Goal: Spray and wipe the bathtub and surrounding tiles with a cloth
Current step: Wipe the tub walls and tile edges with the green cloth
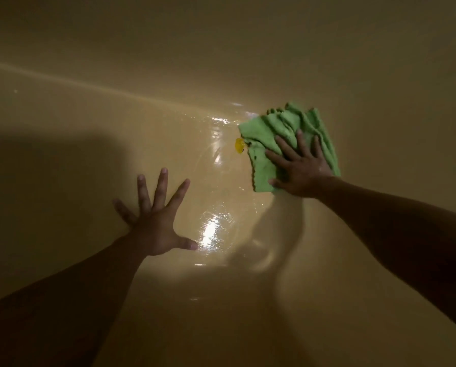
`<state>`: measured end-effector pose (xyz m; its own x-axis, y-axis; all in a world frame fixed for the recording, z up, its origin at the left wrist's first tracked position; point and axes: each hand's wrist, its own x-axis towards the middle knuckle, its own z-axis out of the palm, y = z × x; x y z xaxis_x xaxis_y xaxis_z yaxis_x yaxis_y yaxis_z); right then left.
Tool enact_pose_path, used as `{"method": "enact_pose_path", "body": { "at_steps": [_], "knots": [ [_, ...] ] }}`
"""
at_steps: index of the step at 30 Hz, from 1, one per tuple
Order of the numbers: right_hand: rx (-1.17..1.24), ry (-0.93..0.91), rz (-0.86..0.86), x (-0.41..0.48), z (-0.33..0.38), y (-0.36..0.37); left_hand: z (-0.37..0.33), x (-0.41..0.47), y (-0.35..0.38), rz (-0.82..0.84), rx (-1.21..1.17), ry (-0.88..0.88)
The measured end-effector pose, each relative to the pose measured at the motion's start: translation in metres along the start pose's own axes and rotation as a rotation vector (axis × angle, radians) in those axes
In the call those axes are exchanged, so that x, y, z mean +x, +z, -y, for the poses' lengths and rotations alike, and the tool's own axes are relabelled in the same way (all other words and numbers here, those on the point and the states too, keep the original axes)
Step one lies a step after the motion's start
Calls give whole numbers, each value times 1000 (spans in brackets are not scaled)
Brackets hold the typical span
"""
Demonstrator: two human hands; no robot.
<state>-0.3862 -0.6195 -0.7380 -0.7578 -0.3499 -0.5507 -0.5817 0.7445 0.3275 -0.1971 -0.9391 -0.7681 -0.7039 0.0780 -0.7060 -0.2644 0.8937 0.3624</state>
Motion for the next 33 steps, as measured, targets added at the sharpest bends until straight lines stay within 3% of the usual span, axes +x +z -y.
{"method": "enact_pose_path", "body": {
  "at_steps": [4, 8, 12, 15, 23, 27, 30, 33],
  "knots": [
    [273, -126, -5, -4, 78, 4, 13, 2, -2, -55, -14, 12],
    [154, -372, 17, -61, 95, 20, 23, 3, -2, -92, -32, 7],
    [-13, -534, 71, -126, 61, 62, 33, 0, -5, -101, -14, -3],
    [-83, -501, 120, -130, 35, 60, 41, -3, -7, -95, -2, -27],
    [145, -173, 70, -29, 36, 10, 57, -6, -10, -107, -22, -58],
    [311, -74, 30, 29, 74, -25, 61, -6, -6, -140, -32, -67],
    [352, -89, -17, 50, 122, -47, 61, -3, -9, -130, -51, -74],
    [261, -237, -40, 38, 160, -47, 61, -3, -13, -102, -84, -76]
  ]
}}
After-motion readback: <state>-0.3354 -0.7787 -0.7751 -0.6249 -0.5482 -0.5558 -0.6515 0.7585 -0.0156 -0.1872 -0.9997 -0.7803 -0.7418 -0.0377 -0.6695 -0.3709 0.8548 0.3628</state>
